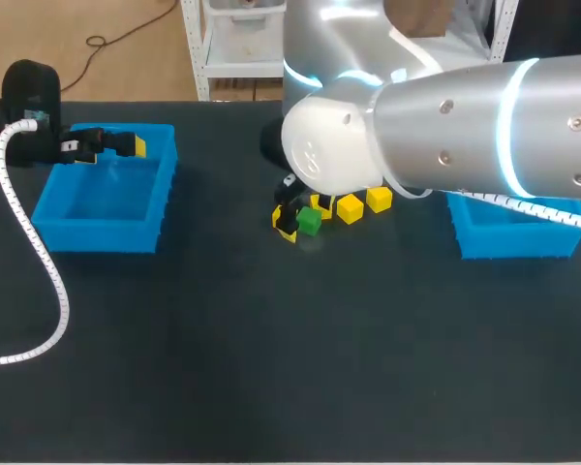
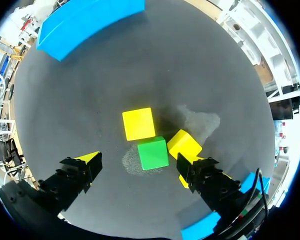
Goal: Put the green cubes in the right bin and the yellow cubes in the left bin.
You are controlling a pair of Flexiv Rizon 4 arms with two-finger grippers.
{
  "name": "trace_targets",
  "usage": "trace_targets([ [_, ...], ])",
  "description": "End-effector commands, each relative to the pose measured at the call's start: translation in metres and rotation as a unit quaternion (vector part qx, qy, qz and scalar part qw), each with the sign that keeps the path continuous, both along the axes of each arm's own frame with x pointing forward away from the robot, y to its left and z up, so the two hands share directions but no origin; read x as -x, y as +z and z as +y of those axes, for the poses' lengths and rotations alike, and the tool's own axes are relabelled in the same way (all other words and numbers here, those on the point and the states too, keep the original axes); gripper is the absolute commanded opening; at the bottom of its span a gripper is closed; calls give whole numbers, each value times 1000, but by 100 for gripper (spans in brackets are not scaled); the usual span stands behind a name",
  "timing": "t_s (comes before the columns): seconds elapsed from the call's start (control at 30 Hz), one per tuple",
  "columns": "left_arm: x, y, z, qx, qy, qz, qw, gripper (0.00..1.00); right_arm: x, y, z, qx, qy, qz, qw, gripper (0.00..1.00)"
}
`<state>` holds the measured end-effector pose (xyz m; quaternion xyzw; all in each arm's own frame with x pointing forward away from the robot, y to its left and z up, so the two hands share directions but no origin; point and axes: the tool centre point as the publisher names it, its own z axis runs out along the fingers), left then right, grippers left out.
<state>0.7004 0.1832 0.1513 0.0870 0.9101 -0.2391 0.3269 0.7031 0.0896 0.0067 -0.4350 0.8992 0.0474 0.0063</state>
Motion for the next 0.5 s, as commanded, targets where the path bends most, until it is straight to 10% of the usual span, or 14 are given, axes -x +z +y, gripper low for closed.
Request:
trace_targets([
  [0.03,1,-1,1,4,-2,-3,1000,100,-1,-15,0,-3,-1,0,1000,100],
  [0.5,1,-1,1,4,-2,-3,1000,100,8,-23,5,12,-5,-4,1000,100],
])
